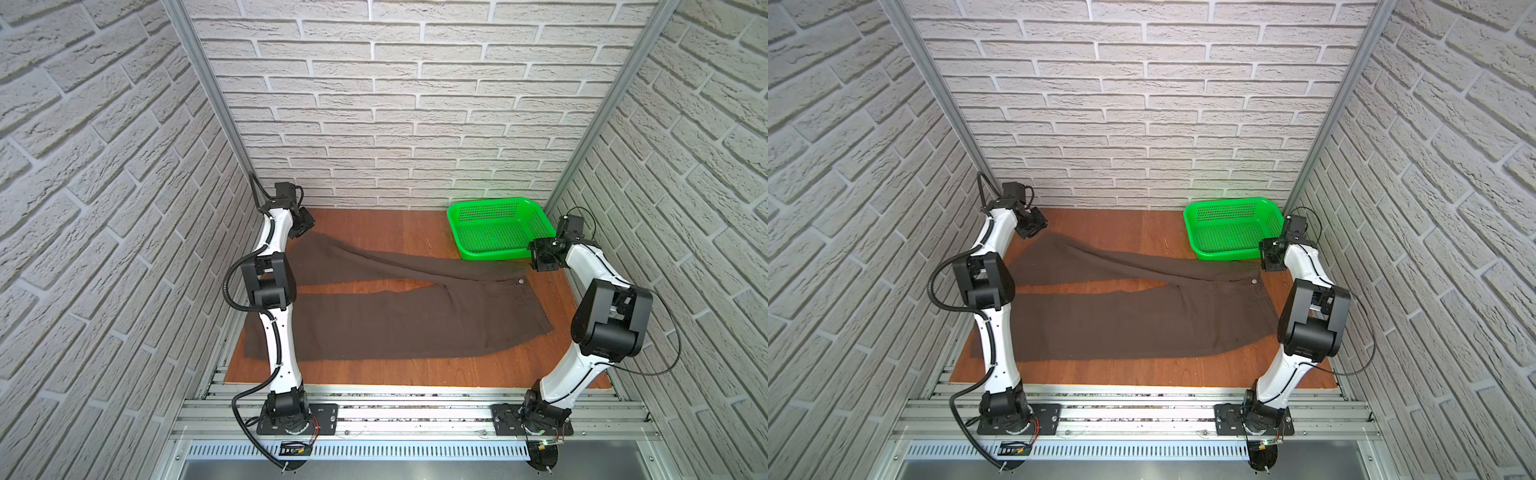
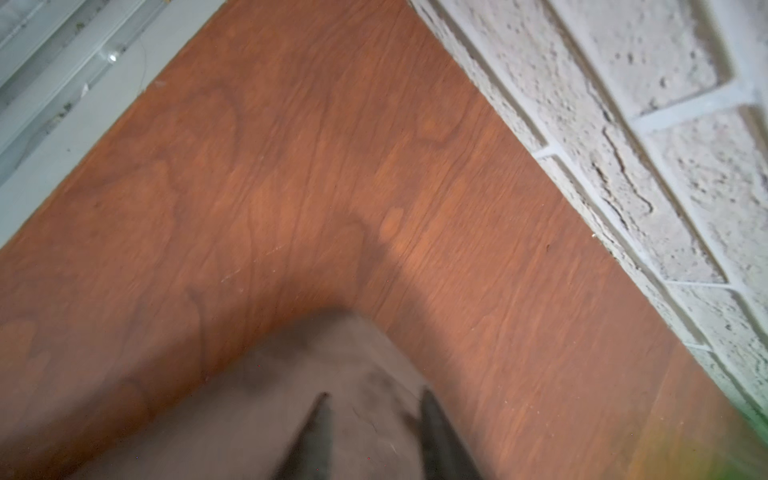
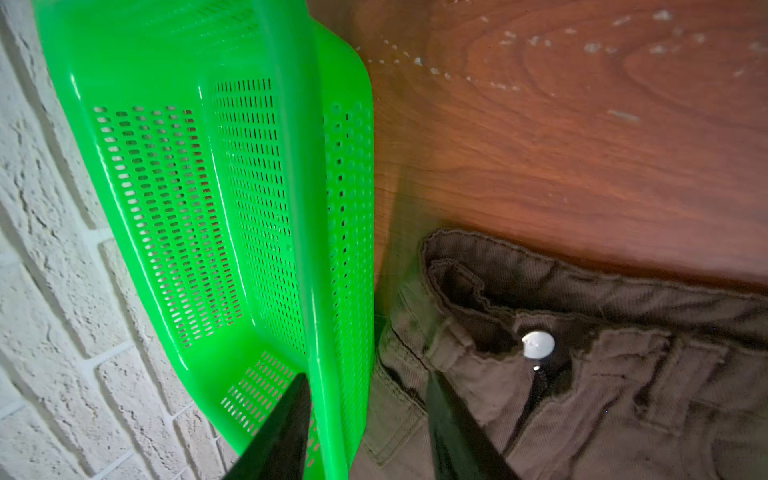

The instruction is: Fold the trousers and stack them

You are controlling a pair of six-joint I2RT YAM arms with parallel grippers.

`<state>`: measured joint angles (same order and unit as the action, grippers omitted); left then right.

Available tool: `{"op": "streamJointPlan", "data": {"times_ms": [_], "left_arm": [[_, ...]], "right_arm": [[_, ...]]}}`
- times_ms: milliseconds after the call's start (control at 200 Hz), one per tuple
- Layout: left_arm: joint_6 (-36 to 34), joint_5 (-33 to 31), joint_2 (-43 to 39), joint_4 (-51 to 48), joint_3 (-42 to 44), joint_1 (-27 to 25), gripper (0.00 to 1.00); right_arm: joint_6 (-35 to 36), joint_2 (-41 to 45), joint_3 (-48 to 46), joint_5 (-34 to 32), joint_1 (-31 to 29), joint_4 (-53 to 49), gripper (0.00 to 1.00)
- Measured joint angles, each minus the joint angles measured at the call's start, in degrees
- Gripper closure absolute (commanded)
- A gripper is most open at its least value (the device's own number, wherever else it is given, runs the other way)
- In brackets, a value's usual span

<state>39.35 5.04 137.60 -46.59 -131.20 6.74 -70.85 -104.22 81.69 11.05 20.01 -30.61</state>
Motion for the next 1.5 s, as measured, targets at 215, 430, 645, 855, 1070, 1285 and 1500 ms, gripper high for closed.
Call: {"op": "streamJointPlan", "data": {"times_ms": [215,430,645,855,1070,1285,1500], "left_arm": [[-1.0,-1.5,-8.6,0.1,7.1,0.0,0.23],[-0.8,-3.5,-38.5,5.2,35.0,0.0,0.23],[1.8,-4.8,-58.6,8.0,62.4,-0.2,0.23],[5.5,-4.8,-68.2,6.6,80.7,-0.8,0.23],[6.8,-6.4,-76.5,4.9,82.3,-0.8,0.23],[6.8,-9.3,-78.9,0.9,79.7,-0.7,0.21],[6.7,-10.8,-80.7,-0.8,78.1,1.9,0.20]], "right_arm": [[7.3,2.3,3.0,-2.1,-1.2,-7.5,0.43],[14.1,15.7,-6.0,-2.9,-3.5,-12.9,0.44],[16.2,22.1,-19.6,-2.8,-10.6,-15.1,0.45],[16.0,21.4,-29.2,-3.1,-17.0,-14.3,0.45],[15.9,16.7,-33.1,-6.7,-17.1,-12.5,0.45],[15.3,16.4,-34.6,-8.9,-16.7,-11.2,0.43],[14.5,21.8,-39.6,-11.0,-11.8,-10.6,0.42]]}}
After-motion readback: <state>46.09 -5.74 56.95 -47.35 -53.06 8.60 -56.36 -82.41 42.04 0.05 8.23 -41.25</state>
